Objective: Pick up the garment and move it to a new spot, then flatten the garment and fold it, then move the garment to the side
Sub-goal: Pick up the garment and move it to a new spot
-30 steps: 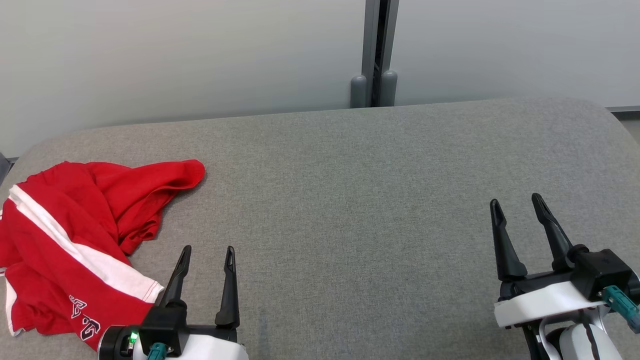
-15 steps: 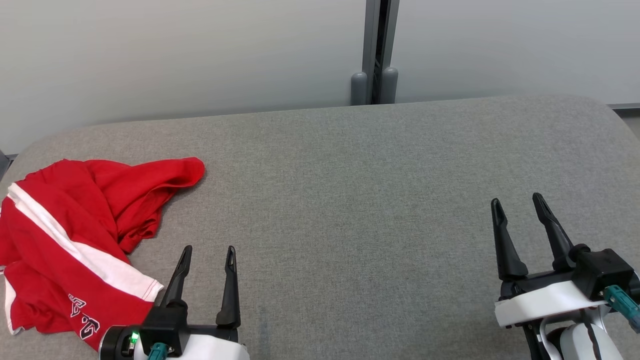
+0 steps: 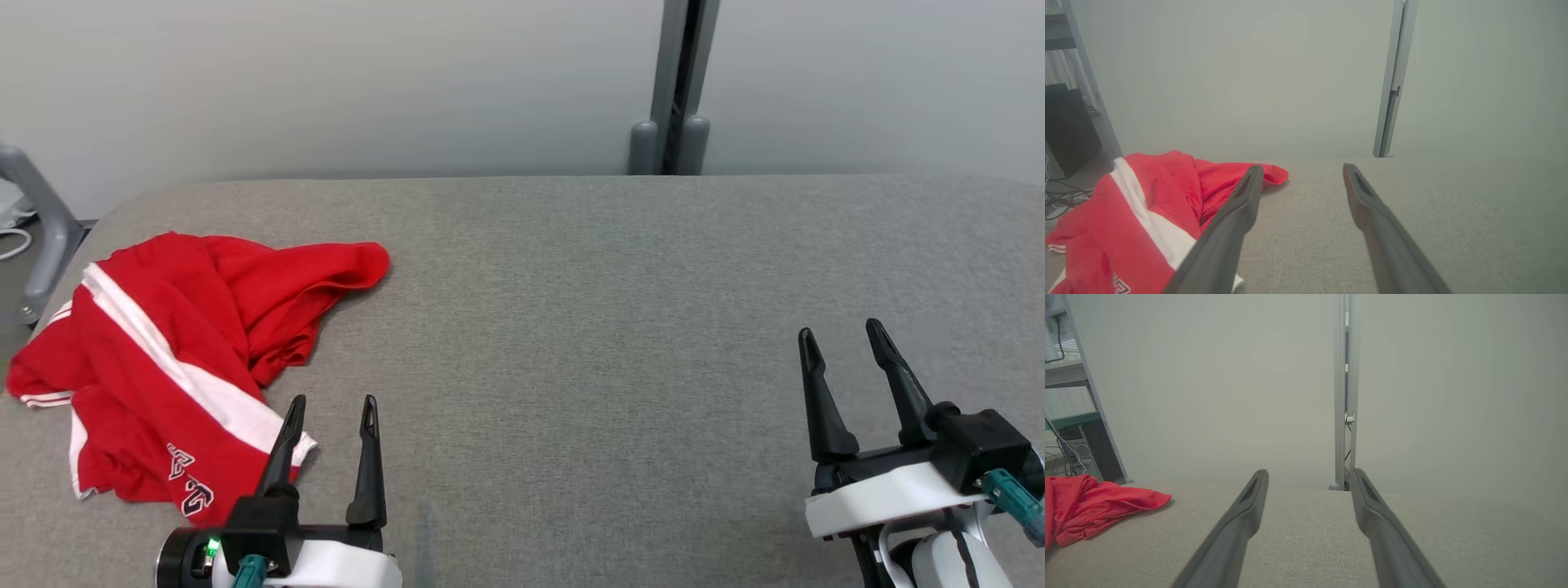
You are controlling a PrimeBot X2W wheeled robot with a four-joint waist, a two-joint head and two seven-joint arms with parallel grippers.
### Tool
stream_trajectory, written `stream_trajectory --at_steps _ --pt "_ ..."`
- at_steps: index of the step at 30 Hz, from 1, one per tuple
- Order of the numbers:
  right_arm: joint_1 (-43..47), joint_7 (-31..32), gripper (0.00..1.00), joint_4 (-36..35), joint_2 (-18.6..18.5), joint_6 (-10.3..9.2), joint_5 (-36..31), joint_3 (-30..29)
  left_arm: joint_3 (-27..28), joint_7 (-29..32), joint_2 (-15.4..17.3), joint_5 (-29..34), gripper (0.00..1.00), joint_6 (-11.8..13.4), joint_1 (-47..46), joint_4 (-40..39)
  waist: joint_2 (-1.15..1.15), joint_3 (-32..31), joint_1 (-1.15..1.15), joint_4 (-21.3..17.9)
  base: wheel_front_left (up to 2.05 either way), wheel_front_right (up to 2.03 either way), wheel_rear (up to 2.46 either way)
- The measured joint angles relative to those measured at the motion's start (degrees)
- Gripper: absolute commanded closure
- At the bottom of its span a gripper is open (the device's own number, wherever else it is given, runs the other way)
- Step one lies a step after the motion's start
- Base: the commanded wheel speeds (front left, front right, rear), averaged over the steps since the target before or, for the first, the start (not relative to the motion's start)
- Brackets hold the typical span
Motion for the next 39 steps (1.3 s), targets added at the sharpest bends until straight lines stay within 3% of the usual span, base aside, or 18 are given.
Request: stream_trajectory --at_steps 25,39 --pt "2.6 0.0 0.0 0.2 0.0 0.0 3.1 7.1 6.5 0.0 0.0 2.3 0.0 -1.2 4.7 -1.4 0.0 -3.9 0.0 21.0 0.0 0.0 0.0" --pt "-0.4 0.0 0.0 2.2 0.0 0.01 3.3 10.8 7.8 0.0 0.0 1.8 0.0 0.4 5.5 -3.7 0.0 -2.6 0.0 23.1 0.0 0.0 0.0"
